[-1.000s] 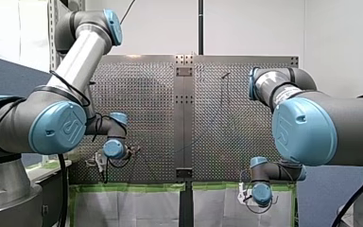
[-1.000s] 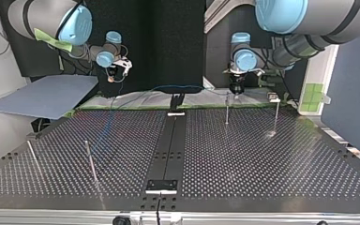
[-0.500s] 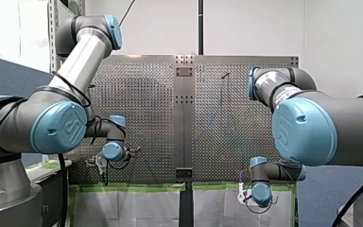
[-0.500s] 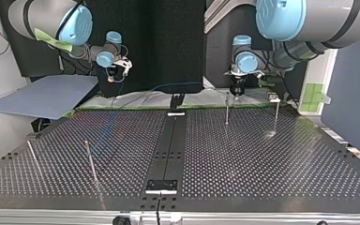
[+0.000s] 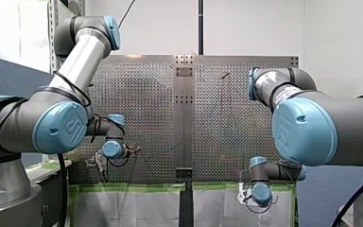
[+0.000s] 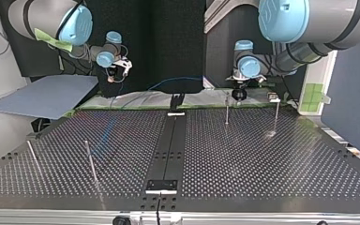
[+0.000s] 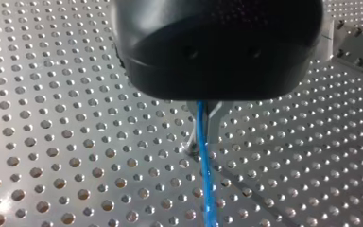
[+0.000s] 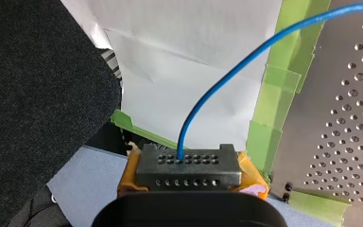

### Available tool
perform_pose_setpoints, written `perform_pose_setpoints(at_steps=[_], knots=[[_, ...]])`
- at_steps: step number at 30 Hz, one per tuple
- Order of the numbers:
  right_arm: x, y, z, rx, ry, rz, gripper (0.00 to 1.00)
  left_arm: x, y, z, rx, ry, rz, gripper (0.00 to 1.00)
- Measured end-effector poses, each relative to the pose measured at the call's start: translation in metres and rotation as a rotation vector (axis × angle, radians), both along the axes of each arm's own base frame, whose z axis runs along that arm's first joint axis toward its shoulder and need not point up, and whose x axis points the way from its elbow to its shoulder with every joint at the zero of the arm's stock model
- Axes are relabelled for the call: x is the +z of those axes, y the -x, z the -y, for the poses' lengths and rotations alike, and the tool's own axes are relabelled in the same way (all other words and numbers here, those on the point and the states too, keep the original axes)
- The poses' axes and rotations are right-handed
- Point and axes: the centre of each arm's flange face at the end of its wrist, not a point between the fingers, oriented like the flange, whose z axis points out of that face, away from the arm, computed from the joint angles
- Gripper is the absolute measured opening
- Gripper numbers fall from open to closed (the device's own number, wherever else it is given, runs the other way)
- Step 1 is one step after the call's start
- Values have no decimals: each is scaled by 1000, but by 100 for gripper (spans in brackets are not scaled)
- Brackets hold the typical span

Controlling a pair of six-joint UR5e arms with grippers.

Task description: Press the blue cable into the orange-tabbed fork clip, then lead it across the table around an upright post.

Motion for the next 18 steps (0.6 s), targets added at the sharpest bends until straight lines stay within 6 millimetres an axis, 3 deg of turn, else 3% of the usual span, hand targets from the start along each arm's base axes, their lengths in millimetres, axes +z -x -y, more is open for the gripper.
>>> perform_pose_setpoints(at_steps=[18], knots=[[0,6,4,-15,4,1,0,3,-8,-4,2,-16,4,0]])
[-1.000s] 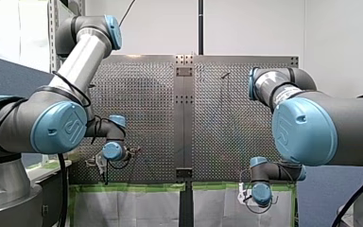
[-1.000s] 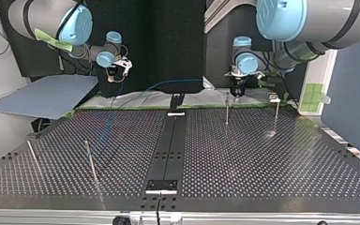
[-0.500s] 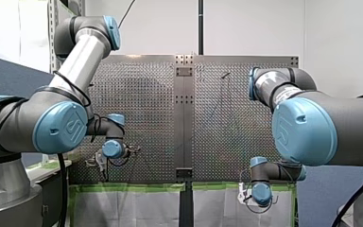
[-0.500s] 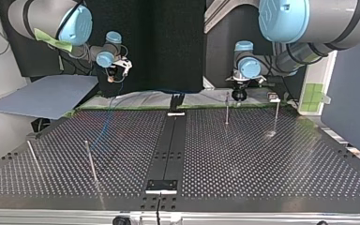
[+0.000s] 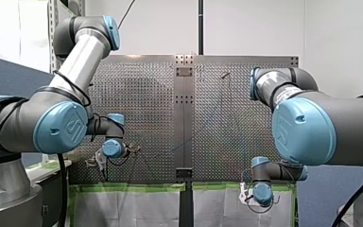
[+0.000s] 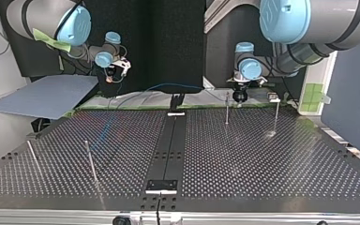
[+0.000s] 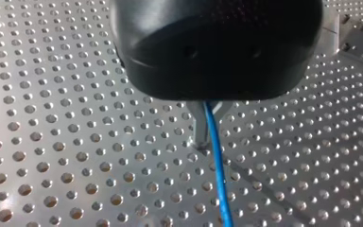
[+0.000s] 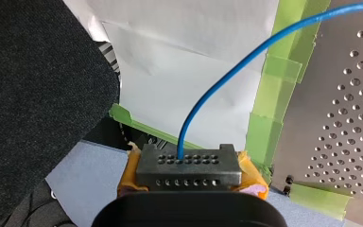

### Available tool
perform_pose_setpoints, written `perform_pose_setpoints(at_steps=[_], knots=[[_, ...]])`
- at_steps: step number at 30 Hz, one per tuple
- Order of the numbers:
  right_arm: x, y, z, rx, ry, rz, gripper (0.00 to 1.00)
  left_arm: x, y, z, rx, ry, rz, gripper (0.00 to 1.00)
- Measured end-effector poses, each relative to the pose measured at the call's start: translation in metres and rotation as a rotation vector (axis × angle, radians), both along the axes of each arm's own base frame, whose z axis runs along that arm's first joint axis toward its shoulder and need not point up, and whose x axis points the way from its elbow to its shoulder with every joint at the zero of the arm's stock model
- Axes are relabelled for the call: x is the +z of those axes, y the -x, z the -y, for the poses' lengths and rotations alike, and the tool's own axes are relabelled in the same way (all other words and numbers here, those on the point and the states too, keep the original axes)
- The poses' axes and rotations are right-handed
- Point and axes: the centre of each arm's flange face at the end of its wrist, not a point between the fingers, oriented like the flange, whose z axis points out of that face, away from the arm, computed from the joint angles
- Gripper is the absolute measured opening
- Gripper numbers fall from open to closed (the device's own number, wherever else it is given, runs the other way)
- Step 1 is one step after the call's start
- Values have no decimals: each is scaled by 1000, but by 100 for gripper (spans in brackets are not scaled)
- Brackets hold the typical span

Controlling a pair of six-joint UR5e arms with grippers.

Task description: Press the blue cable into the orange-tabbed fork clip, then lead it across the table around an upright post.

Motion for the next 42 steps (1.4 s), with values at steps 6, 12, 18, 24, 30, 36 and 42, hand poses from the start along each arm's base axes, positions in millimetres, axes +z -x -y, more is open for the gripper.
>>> perform_pose_setpoints(at_steps=[6,12,18,24,30,36,42], knots=[[0,0,0,0,-1,-1,0,0,0,-1,-10,-51,-6,54],[0,-1,-1,2,-2,-2,0,-3,4,-1,-24,-86,-38,84],[0,-1,-1,3,-3,-2,0,-6,11,0,-28,-130,-93,91],[0,-2,-2,4,-4,-1,0,-10,19,1,-45,-163,-154,91],[0,-2,-2,4,-4,-1,0,-2,22,1,-65,-162,-184,91],[0,-2,-2,4,-5,-1,0,12,23,4,-70,-157,-172,91],[0,-2,-2,4,-8,-2,0,10,33,8,-80,-157,-188,91]])
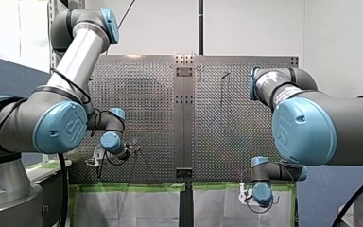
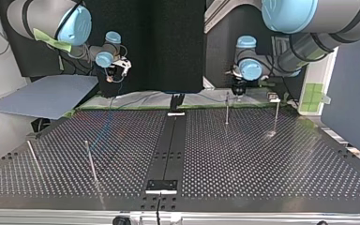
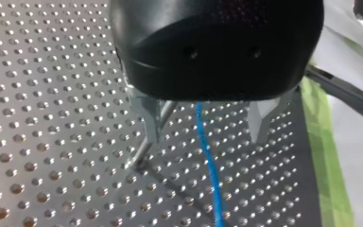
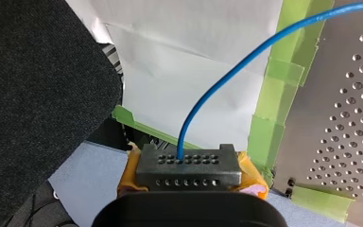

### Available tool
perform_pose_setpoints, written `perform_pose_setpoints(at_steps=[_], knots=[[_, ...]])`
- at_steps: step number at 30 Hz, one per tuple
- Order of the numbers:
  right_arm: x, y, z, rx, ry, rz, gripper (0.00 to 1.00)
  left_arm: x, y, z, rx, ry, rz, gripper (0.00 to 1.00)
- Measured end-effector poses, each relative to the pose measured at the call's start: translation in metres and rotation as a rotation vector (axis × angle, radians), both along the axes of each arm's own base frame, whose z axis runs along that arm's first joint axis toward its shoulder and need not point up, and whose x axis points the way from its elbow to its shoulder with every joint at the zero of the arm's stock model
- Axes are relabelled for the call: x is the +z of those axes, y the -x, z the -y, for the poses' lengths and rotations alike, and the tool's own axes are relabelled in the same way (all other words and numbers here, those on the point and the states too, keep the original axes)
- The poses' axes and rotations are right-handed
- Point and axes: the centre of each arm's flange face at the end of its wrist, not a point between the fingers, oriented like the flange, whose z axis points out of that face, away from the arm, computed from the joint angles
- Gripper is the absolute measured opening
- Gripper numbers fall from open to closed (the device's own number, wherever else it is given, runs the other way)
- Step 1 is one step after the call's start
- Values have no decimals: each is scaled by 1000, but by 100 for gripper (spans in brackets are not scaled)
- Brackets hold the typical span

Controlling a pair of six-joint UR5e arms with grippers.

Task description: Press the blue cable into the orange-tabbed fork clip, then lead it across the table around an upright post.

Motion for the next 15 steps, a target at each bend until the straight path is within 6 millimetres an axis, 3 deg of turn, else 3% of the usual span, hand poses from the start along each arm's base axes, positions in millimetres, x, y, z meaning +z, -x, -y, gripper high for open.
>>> perform_pose_setpoints(at_steps=[15], knots=[[0,0,0,-1,-2,1,0,13,16,8,-31,10,27,91]])
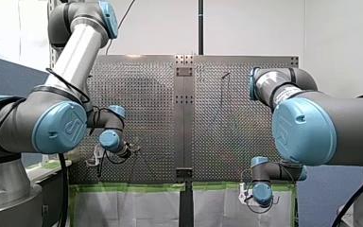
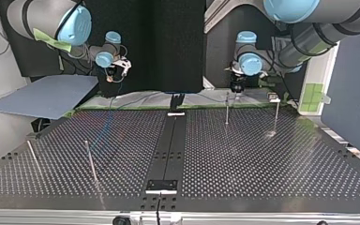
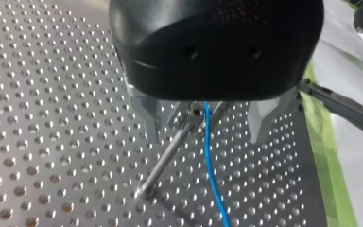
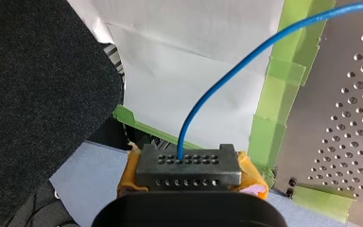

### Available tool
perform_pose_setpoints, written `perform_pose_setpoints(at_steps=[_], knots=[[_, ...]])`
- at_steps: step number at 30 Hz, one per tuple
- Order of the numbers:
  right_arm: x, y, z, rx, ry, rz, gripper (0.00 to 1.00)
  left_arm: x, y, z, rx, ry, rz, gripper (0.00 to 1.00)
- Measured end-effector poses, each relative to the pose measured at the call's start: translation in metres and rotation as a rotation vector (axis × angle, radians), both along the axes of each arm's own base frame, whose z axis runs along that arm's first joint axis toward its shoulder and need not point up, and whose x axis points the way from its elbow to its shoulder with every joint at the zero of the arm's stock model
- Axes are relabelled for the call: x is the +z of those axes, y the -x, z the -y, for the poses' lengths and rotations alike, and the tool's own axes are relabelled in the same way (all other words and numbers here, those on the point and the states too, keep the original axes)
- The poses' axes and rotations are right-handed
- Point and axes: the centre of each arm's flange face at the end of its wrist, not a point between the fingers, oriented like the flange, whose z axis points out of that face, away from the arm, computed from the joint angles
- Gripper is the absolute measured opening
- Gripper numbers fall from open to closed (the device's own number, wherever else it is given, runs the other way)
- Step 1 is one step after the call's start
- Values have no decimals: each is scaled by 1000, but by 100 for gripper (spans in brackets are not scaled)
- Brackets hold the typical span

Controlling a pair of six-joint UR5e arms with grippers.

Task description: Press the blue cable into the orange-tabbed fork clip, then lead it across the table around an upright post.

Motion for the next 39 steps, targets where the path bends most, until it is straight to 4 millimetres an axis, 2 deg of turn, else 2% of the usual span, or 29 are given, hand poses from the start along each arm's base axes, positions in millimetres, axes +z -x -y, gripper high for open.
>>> perform_pose_setpoints(at_steps=[11,33,39], knots=[[0,0,0,0,-2,0,0,-2,10,12,-26,1,-8,91],[0,-2,-2,3,-6,0,0,-2,11,15,-27,11,-5,91],[0,-2,-2,4,-7,0,0,-3,25,28,-54,-12,-4,89]])
